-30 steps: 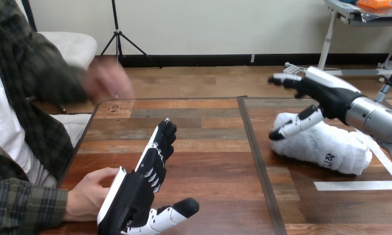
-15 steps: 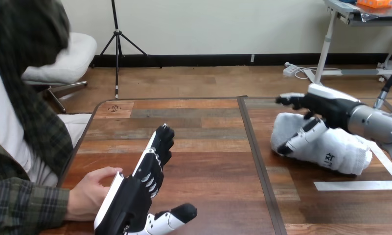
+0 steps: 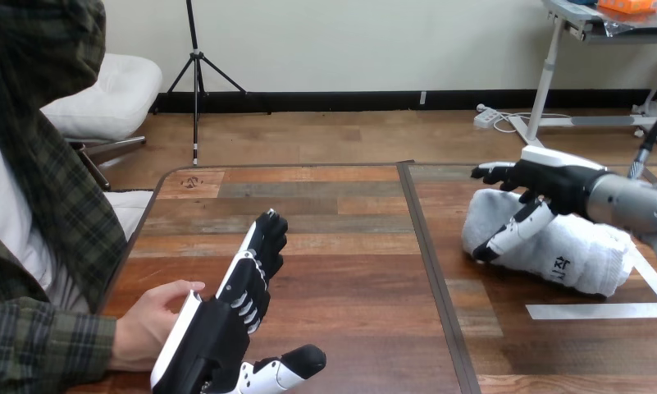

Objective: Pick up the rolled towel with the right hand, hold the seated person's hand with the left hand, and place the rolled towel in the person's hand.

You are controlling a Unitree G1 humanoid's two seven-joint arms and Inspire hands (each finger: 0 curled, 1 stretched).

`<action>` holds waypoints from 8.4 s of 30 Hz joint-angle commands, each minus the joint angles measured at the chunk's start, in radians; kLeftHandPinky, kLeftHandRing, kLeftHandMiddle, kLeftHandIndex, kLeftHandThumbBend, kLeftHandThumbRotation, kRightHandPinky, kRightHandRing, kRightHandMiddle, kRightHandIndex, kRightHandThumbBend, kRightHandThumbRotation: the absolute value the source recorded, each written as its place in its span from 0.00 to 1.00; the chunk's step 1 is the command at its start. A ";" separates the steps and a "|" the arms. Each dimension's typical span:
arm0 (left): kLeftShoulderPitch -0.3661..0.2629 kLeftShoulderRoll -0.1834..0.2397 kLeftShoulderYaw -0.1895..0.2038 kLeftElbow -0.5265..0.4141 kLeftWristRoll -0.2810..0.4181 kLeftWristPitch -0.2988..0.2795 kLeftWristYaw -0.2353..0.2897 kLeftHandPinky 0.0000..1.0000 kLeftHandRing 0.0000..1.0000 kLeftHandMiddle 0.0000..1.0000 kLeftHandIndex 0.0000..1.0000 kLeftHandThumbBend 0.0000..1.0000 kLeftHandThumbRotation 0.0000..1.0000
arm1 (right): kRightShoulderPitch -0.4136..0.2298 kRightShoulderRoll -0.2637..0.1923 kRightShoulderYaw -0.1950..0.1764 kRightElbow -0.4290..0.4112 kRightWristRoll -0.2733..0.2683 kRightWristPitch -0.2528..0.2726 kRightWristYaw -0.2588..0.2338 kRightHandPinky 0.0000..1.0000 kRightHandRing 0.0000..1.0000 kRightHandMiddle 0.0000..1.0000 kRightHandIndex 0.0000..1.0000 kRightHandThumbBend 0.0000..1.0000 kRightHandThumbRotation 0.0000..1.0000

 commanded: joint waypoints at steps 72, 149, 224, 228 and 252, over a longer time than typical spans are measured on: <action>0.059 0.074 0.033 -0.181 -0.068 -0.036 -0.037 0.96 0.98 1.00 1.00 1.00 0.51 | 0.056 0.075 0.138 0.130 -0.116 0.082 -0.243 0.73 0.75 0.78 0.79 1.00 0.44; 0.067 0.067 0.031 -0.269 -0.026 0.047 -0.023 0.98 0.99 1.00 1.00 1.00 0.50 | 0.160 0.104 -0.139 0.031 0.331 -0.448 -0.018 0.13 0.18 0.25 0.30 0.73 0.00; 0.120 0.354 0.582 -0.819 0.830 0.330 0.186 0.82 0.89 0.88 0.89 1.00 0.47 | 0.221 0.170 -0.383 -0.058 0.643 -0.409 0.318 0.12 0.17 0.24 0.32 0.77 0.00; 0.114 0.379 0.597 -0.805 0.798 0.339 0.174 0.81 0.89 0.88 0.90 1.00 0.47 | 0.224 0.166 -0.375 -0.063 0.633 -0.408 0.303 0.12 0.17 0.24 0.32 0.77 0.00; 0.125 0.519 0.629 -0.682 0.786 0.432 0.062 0.77 0.86 0.87 0.89 1.00 0.37 | 0.226 0.172 -0.395 -0.093 0.682 -0.414 0.373 0.13 0.19 0.26 0.31 0.78 0.00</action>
